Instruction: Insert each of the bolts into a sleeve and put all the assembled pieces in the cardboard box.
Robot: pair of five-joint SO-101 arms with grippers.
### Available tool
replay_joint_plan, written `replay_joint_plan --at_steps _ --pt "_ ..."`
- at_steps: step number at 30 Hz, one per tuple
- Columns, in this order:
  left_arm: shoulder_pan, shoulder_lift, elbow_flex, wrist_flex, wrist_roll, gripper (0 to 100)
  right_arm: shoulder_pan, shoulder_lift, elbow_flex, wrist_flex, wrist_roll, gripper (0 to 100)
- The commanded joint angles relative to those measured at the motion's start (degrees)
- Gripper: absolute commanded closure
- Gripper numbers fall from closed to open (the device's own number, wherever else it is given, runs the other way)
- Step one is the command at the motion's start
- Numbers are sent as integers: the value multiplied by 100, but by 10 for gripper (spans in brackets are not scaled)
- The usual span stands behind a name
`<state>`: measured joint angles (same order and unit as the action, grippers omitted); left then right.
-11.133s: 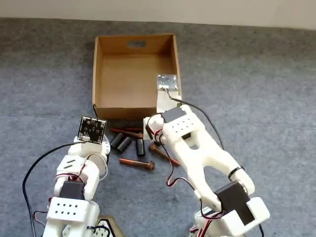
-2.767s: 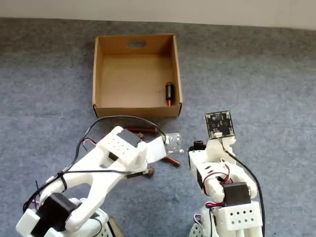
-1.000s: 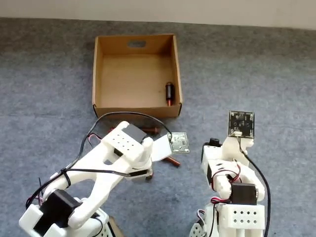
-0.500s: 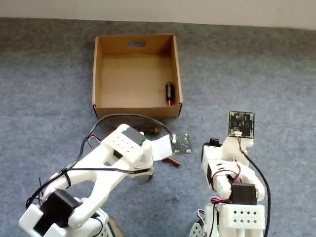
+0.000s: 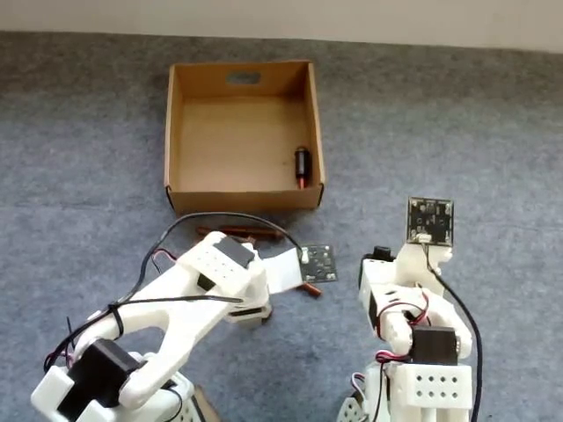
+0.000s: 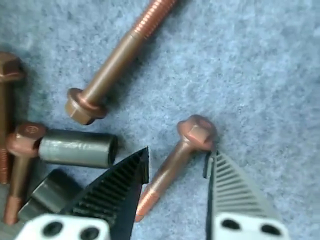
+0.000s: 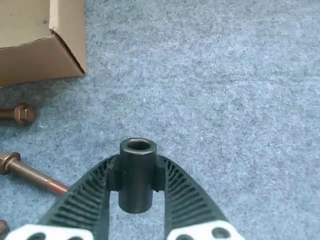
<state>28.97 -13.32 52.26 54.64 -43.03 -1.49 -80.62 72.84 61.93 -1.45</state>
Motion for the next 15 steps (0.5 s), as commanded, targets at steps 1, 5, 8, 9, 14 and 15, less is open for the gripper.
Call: replay_joint_plan --at_steps 1,5,8,9,14,15 --pt "-66 -13 4 53 26 951 31 -57 -48 -119 -53 993" --pt "-31 -57 4 325 448 967 31 -57 -48 -127 -53 993" --pt "-31 -66 -4 545 519 966 31 -57 -48 -127 -53 993" --pt "-31 -66 -4 633 519 966 31 -57 -48 -127 -53 993" --pt "-75 -75 -4 976 554 966 31 -57 -40 -127 -53 993" --pt "-84 -75 -4 949 677 966 31 -57 -40 -127 -53 993"
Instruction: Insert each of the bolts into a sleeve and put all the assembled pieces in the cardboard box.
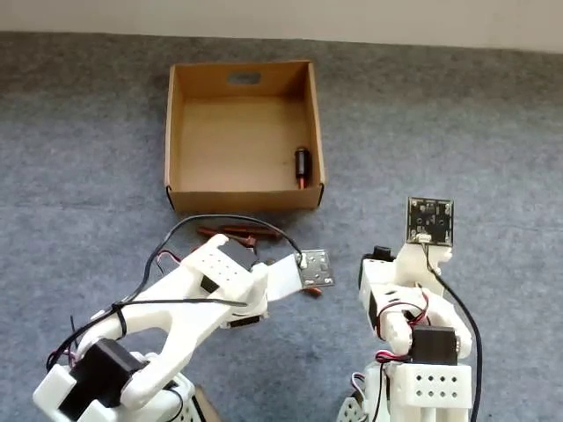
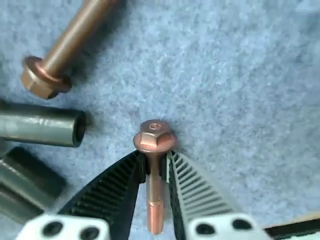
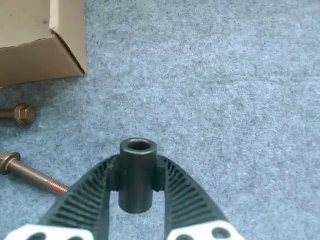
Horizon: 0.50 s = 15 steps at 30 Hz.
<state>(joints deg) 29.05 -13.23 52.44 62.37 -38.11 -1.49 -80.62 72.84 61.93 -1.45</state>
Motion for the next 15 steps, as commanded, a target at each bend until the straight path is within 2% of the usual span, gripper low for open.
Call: replay_joint_plan --at_steps 1,5,8,13,15 --pt "-92 -84 -22 114 396 966 31 -57 -40 -127 -53 993" --pt "-66 -84 66 -536 1134 992 31 -57 -40 -127 -53 993" --pt "-66 -189 356 -1090 1407 990 31 -57 -22 -127 -53 993" --pt "-92 -1112 892 -1125 1486 982 31 -57 -22 -127 -53 993" --pt "-92 -1455 1086 -1108 1495 936 31 -57 -22 -127 -53 993"
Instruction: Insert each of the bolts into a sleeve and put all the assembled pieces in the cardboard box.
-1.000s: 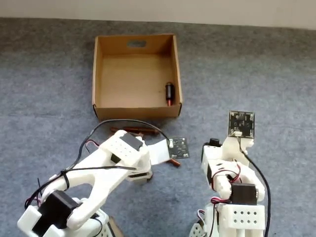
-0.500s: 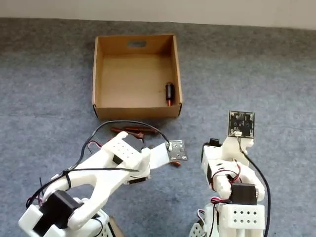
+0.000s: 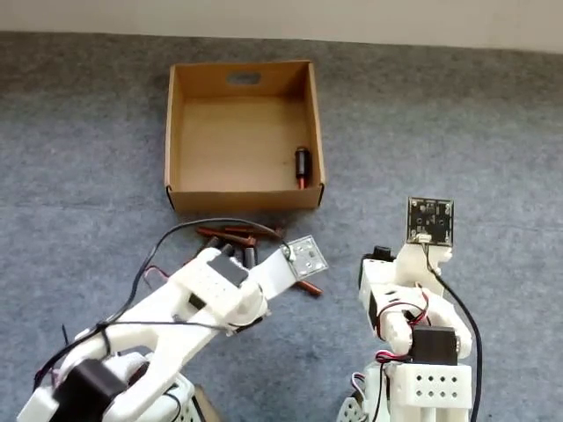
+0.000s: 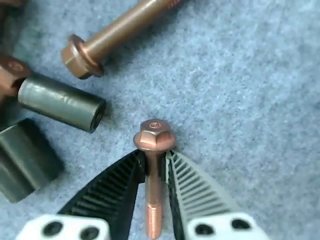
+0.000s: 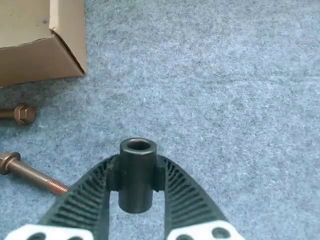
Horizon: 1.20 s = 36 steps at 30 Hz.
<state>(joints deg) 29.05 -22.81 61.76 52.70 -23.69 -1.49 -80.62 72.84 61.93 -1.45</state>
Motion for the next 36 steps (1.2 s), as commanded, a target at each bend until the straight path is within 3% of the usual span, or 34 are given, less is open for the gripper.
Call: replay_joint_plan --at_steps 1,5,20,27,36 --pt "-92 -637 242 -132 53 899 31 -57 -22 -127 -53 993" --pt "-92 -1007 488 -167 44 792 31 -57 -22 -127 -53 993" --pt "-92 -180 84 -334 53 828 31 -57 -13 -127 -53 993" --pt "-31 -66 22 -325 53 997 40 -57 -13 -127 -53 993" --pt "-92 -233 -75 -185 62 992 13 -57 -66 -277 -53 993"
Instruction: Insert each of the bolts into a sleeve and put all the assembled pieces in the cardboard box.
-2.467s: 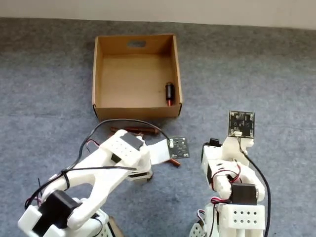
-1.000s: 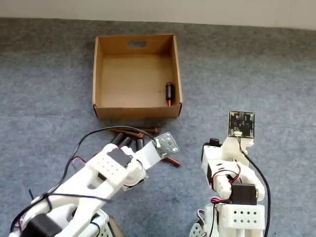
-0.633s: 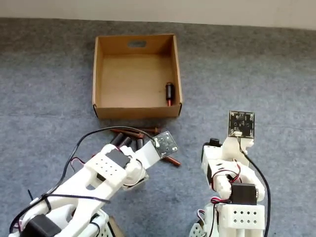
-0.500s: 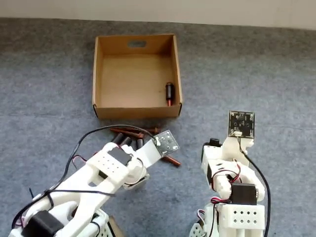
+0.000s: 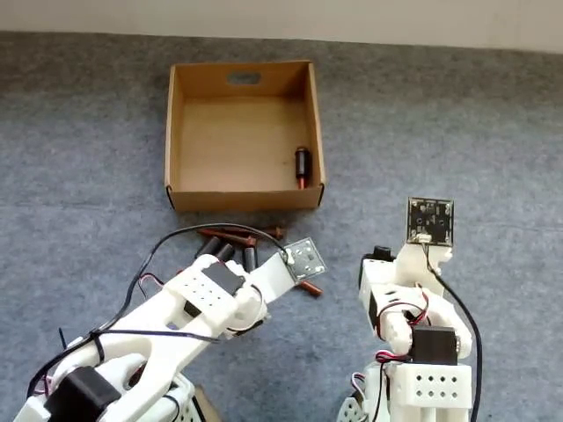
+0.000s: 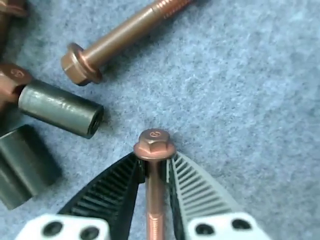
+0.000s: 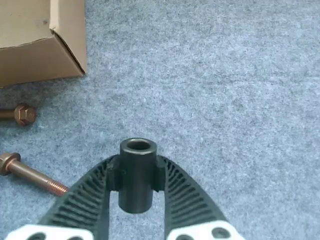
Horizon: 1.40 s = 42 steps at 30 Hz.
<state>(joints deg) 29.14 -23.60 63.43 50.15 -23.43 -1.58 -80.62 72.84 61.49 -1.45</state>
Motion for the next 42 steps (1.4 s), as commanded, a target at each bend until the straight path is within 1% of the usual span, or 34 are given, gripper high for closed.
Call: replay_joint_plan --at_steps 1,3,6,8,10,14,17,20,24,28,30,32,34,35,42 --pt "-101 -295 -259 220 35 992 22 -57 -57 -330 -53 993" --pt "-101 -699 -365 545 44 992 22 -57 -57 -514 -53 993" --pt "-127 -1534 -602 1081 299 992 4 -57 -66 -673 -53 993" --pt "-259 -2141 -743 1240 396 992 -40 -57 -66 -769 -53 993" --pt "-532 -2747 -857 1240 510 992 -233 -57 -66 -857 -53 993" --pt "-1112 -3785 -1121 1240 967 992 -927 -57 -66 -998 -53 993" --pt "-1323 -4470 -1235 1187 1319 992 -1385 -57 -66 -1305 -53 993" --pt "-1464 -5024 -1051 844 1389 992 -1648 -57 -66 -1771 -53 993" --pt "-1710 -5692 -497 141 1389 992 -1789 -57 -66 -2422 -53 993" --pt "-1798 -6246 -4 -545 1442 992 -1991 -40 4 -2747 -62 993" --pt "-1798 -6466 171 -756 1837 992 -2088 -31 31 -2738 -70 993" --pt "-1824 -6642 347 -976 2330 992 -2149 -57 127 -2774 -413 993" --pt "-1824 -6782 541 -1240 2620 992 -2141 -57 163 -2774 -800 993" --pt "-1815 -6844 646 -1398 2708 992 -2123 -57 163 -2782 -879 993" --pt "-1666 -7011 1587 -3305 2787 992 -2123 -57 673 -3723 -888 993"
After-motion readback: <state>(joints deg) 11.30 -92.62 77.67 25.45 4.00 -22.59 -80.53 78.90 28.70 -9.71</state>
